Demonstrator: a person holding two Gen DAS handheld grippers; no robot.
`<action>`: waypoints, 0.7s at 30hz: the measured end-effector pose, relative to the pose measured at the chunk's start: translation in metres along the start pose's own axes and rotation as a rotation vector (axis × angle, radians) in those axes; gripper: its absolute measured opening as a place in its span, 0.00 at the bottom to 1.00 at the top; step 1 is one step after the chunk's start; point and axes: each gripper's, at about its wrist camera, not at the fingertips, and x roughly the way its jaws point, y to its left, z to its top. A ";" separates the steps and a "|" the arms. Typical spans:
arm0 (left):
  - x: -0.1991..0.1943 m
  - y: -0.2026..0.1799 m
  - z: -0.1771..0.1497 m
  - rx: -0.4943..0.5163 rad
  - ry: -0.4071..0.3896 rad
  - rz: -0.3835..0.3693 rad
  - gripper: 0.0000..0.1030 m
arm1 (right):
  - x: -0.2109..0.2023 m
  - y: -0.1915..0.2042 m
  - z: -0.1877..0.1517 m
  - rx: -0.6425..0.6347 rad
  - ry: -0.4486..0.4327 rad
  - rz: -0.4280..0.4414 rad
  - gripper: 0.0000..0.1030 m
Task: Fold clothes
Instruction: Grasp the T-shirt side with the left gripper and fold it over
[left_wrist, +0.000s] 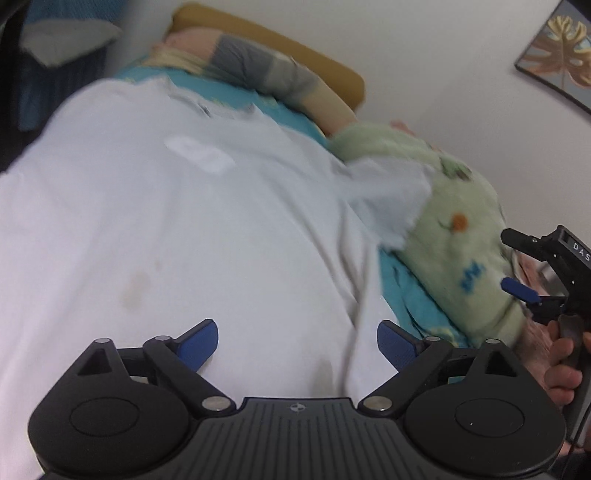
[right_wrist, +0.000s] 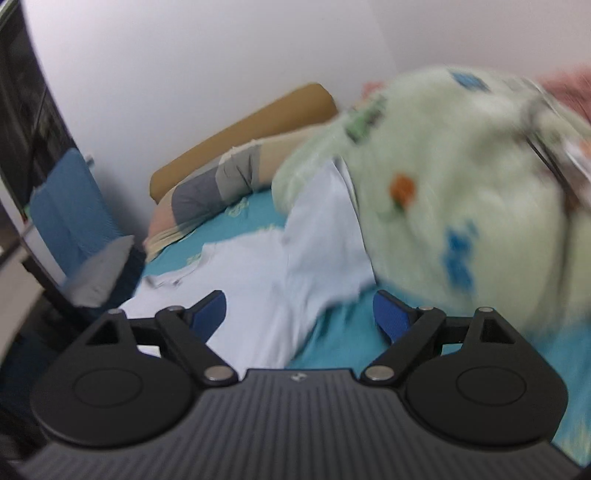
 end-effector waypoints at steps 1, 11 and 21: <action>0.002 -0.005 -0.006 -0.002 0.053 -0.034 0.87 | -0.012 -0.003 -0.007 0.027 0.008 0.004 0.85; 0.032 -0.061 -0.067 0.213 0.361 -0.122 0.02 | -0.024 -0.016 -0.009 0.122 -0.010 0.007 0.86; 0.072 -0.151 -0.086 0.363 0.332 -0.246 0.03 | -0.023 -0.030 -0.003 0.160 -0.039 0.062 0.86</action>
